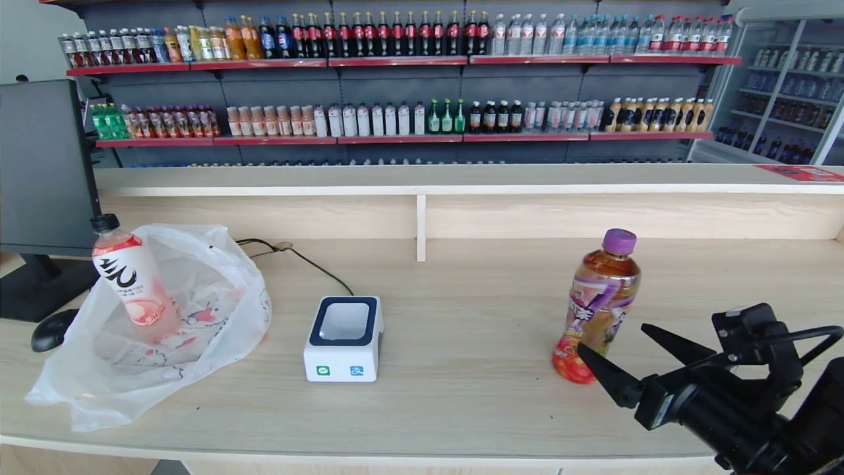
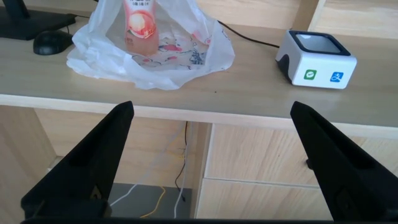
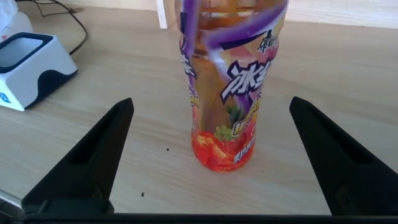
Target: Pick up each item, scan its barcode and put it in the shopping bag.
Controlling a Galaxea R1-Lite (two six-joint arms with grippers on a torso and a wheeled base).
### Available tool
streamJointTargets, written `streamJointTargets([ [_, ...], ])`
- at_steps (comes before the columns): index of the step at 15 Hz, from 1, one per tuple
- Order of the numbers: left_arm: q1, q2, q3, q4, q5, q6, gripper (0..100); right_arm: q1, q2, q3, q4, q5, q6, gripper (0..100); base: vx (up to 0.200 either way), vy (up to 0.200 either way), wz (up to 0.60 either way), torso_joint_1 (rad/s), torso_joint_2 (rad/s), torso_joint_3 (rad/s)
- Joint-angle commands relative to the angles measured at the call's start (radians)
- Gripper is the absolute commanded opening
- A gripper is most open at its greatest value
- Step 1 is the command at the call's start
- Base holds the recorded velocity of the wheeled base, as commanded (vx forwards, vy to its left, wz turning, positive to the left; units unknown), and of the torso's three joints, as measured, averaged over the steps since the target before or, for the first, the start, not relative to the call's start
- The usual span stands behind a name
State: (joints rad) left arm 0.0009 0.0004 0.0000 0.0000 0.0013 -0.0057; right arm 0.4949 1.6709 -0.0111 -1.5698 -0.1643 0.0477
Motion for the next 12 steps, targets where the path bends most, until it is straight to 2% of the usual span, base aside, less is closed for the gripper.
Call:
streamJointTargets([
  [1, -0.001, 0.000, 0.000, 0.000, 0.000, 0.000, 100, -0.004, 0.067, -0.017, -0.001, 0.000, 0.000, 100, 0.000, 0.000, 0.00, 0.000, 0.00, 0.000],
  [12, 0.001, 0.000, 0.000, 0.000, 0.000, -0.002, 100, -0.047, 0.155, -0.145, -0.001, 0.000, -0.025, 100, 0.000, 0.000, 0.00, 0.000, 0.00, 0.000],
])
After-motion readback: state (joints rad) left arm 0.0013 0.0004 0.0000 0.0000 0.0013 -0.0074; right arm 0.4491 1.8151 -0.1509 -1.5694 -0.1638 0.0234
